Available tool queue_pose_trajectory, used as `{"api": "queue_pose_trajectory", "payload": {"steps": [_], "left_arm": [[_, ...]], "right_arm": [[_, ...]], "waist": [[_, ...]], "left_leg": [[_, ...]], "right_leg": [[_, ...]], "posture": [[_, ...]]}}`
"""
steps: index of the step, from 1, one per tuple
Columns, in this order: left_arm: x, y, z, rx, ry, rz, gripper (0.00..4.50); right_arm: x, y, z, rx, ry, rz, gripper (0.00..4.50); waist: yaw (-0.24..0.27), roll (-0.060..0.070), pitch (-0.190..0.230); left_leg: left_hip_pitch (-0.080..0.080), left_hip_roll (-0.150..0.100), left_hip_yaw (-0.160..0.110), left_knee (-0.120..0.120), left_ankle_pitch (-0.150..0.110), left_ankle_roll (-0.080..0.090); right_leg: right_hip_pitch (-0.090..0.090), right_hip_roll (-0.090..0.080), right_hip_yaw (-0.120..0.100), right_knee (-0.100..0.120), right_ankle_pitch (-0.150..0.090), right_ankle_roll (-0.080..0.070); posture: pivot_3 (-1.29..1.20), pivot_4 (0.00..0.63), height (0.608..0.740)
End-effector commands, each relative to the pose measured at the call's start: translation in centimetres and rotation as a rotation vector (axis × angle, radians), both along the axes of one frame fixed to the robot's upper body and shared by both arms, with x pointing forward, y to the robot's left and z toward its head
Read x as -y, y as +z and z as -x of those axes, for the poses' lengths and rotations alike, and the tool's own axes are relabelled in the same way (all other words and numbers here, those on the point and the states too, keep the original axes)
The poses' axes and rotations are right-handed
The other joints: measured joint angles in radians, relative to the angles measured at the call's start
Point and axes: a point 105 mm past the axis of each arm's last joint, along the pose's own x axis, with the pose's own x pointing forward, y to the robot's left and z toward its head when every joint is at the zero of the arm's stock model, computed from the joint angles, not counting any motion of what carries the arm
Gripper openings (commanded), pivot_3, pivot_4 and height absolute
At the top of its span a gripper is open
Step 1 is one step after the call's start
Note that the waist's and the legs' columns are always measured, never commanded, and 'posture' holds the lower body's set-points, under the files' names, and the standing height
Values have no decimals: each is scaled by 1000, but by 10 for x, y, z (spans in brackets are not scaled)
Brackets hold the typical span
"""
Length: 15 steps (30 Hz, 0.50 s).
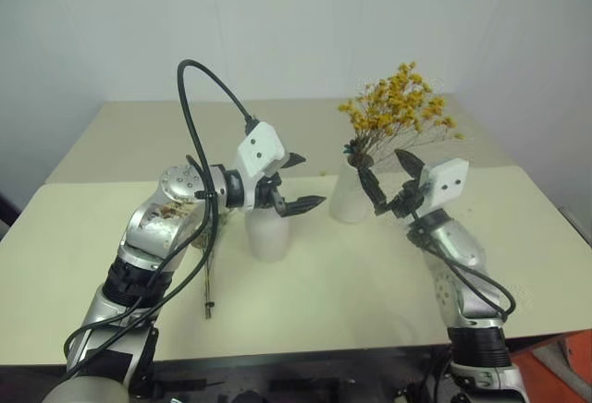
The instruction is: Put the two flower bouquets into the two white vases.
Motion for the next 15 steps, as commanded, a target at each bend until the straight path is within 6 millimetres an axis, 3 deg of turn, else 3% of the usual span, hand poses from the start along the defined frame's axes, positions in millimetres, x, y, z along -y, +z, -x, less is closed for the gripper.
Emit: {"api": "queue_pose_trajectory", "payload": {"steps": [1, 5, 9, 12, 15], "left_arm": [[-7, 25, 6, 45, -1, 88, 4500], [-26, 48, 18, 97, 10, 203, 4500], [-55, 67, 43, 105, 24, 316, 4500], [-96, 63, 54, 43, 167, 375, 4500], [-130, 43, 63, -62, 302, 422, 4500]], "right_arm": [[5, 8, 14, 10, 37, 19, 4483], [13, 5, 33, -53, 94, 82, 4483], [24, 3, 56, -129, 155, 191, 4483], [28, 10, 79, -189, 272, 251, 4483], [23, 16, 96, -237, 391, 330, 4483]], "waist": [[1, 0, 0], [2, 0, 0], [-1, 0, 0], [-1, 0, 0], [-4, -1, 0]], "left_leg": [[0, 0, 0, 0, 0, 0], [-1, 0, 0, 0, 0, 0], [-1, 1, 0, 0, 0, 0], [2, 1, 1, 0, 0, 0], [6, 3, 2, 0, 0, 1]], "right_leg": [[0, 0, 0, 0, 0, 0], [0, 0, 0, 0, 0, 0], [0, 0, 1, -1, 0, 0], [1, 1, 2, 0, 0, 1], [3, 3, 4, 1, -1, 1]], "posture": [[0, 150, 740], [0, 150, 740], [0, 150, 740], [0, 150, 740], [0, 150, 740]]}}
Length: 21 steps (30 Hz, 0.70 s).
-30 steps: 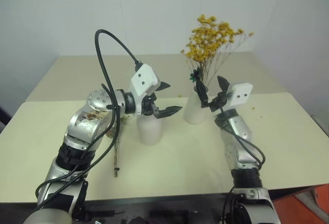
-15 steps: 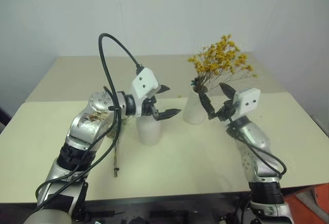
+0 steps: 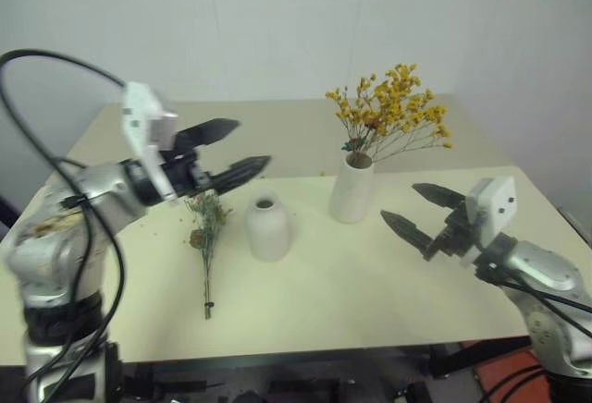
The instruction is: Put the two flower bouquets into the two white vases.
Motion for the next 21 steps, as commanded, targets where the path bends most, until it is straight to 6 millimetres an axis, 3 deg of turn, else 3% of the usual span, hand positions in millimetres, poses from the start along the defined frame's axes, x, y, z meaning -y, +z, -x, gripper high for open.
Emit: {"api": "queue_pose_trajectory", "payload": {"steps": [1, 8, 21], "left_arm": [[-30, -10, 18, -75, 113, 57, 4500], [-57, -44, 43, -229, 323, 105, 4500], [-65, -125, 63, -553, 591, 80, 4500]], "right_arm": [[-12, 19, 24, -6, 168, 63, 4483], [-28, 20, 43, -112, 405, 180, 4483], [-48, 14, 30, -169, 513, 280, 4483]], "waist": [[0, 0, 0], [14, -7, 0], [20, -7, 0]], "left_leg": [[1, 0, 0, 0, 0, 0], [1, 1, 1, 1, 0, 0], [0, 1, 3, 0, 0, 0]], "right_leg": [[0, 0, 0, 0, -2, 3], [1, 0, 0, 0, -4, 6], [-1, 0, 1, -1, 0, -2]], "posture": [[0, 150, 740], [0, 150, 740], [0, 150, 740]]}}
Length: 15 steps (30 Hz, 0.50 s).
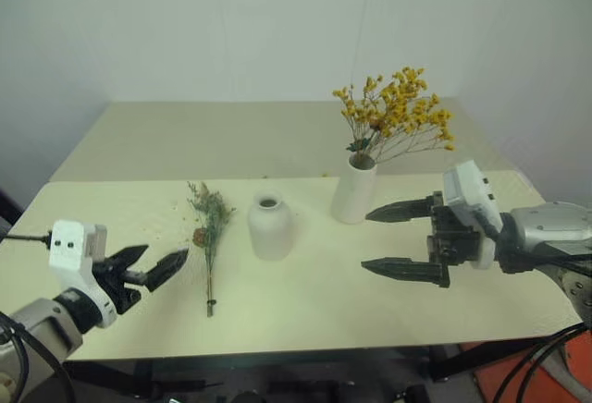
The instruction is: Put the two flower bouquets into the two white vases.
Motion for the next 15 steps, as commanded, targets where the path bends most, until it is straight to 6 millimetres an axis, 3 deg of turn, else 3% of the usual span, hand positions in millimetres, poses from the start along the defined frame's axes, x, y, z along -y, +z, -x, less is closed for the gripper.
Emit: {"api": "queue_pose_trajectory", "payload": {"steps": [1, 5, 10, 15], "left_arm": [[4, -3, -5, -2, 30, -8, 4500], [14, -22, -23, -92, 46, -98, 4500], [39, -28, -35, -107, 2, -126, 4500], [43, -38, -51, -158, 65, -162, 4500]], "right_arm": [[-2, 2, 1, 26, 15, 13, 4483], [-4, 1, 1, 31, -1, 8, 4483], [-2, -2, 3, 34, -22, 20, 4483], [-1, 1, 4, 49, -43, 14, 4483]], "waist": [[7, 0, 0], [23, 0, 0], [20, -1, -1], [19, -1, -1]], "left_leg": [[0, 0, 0, 0, 0, 0], [1, -1, 0, 0, 0, 0], [-1, 0, 1, 0, 0, 0], [-1, -1, 0, 0, 0, 0]], "right_leg": [[0, 0, 0, 0, 0, 0], [1, 0, 0, 0, 0, 0], [0, 0, 0, -1, 1, -1], [0, 0, 0, 0, 1, -1]], "posture": [[0, 150, 740], [0, 150, 740], [0, 150, 740], [0, 150, 740]]}}
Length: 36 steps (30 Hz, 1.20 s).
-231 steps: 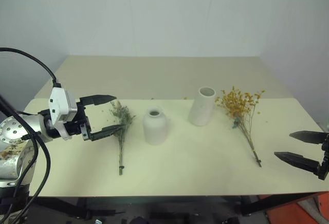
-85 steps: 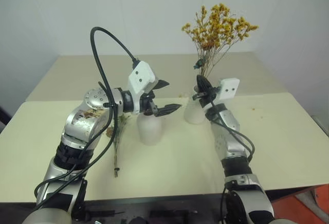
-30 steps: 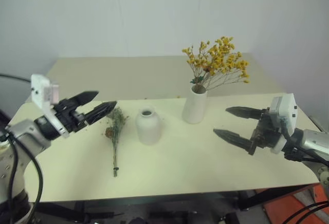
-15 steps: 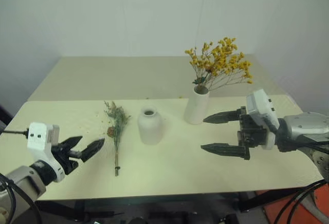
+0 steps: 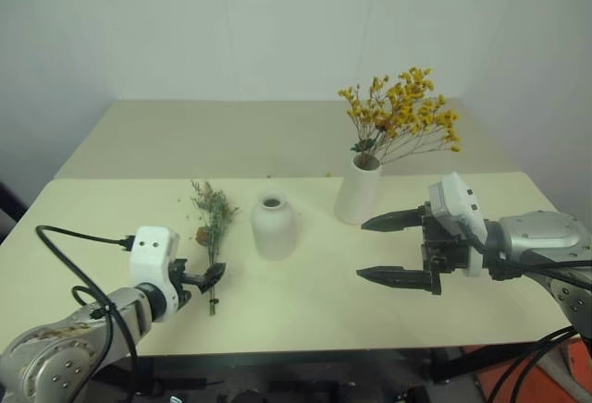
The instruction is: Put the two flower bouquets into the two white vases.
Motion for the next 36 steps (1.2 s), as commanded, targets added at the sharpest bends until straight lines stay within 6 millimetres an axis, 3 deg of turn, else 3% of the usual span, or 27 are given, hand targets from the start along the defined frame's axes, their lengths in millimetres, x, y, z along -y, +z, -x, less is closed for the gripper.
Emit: {"api": "queue_pose_trajectory", "payload": {"steps": [1, 5, 13, 18, 22, 33, 36], "left_arm": [[-3, 1, -10, 4, 74, 8, 4500], [-6, -5, -16, -24, 134, -22, 4500], [8, -4, -36, -18, 127, 18, 4500], [20, -9, -35, -49, 59, 4, 4500], [19, -15, -38, -88, 83, -4, 3651], [22, -10, -41, -39, 38, -42, 220], [16, -8, -42, -15, 51, -31, 220]], "right_arm": [[1, 13, 4, 63, -11, -1, 4483], [2, 15, 8, 58, 0, 3, 4483], [1, 18, 8, 63, 20, 16, 4483], [1, 18, 8, 70, 14, 21, 4483], [1, 18, 7, 76, 9, 24, 4500], [4, 16, 6, 78, -8, 31, 4500], [7, 17, 4, 80, -13, 34, 4500]], "waist": [[0, 0, 0], [0, 0, 0], [2, -1, 0], [-2, -1, 0], [1, -1, 0], [1, -1, 0], [0, -1, 0]], "left_leg": [[0, 0, 0, 0, 0, 0], [0, 0, 0, 0, 0, 0], [0, 0, 0, 0, 0, 0], [-1, 0, 0, 0, 0, 0], [-1, -1, 0, 0, 0, 0], [-1, -1, 0, 0, 0, 0], [-1, -1, 0, 0, 0, 0]], "right_leg": [[0, 0, 0, 0, 0, 0], [0, 0, 0, 0, 0, 0], [1, 0, 0, 0, 0, 0], [0, 0, 0, -1, 0, 0], [0, 0, 0, -1, 0, 0], [0, 0, 0, -2, 0, 1], [0, 0, 0, -2, 0, 1]], "posture": [[0, 150, 740], [0, 150, 740], [0, 150, 740], [0, 150, 740], [0, 150, 740], [0, 150, 740], [0, 150, 740]]}}
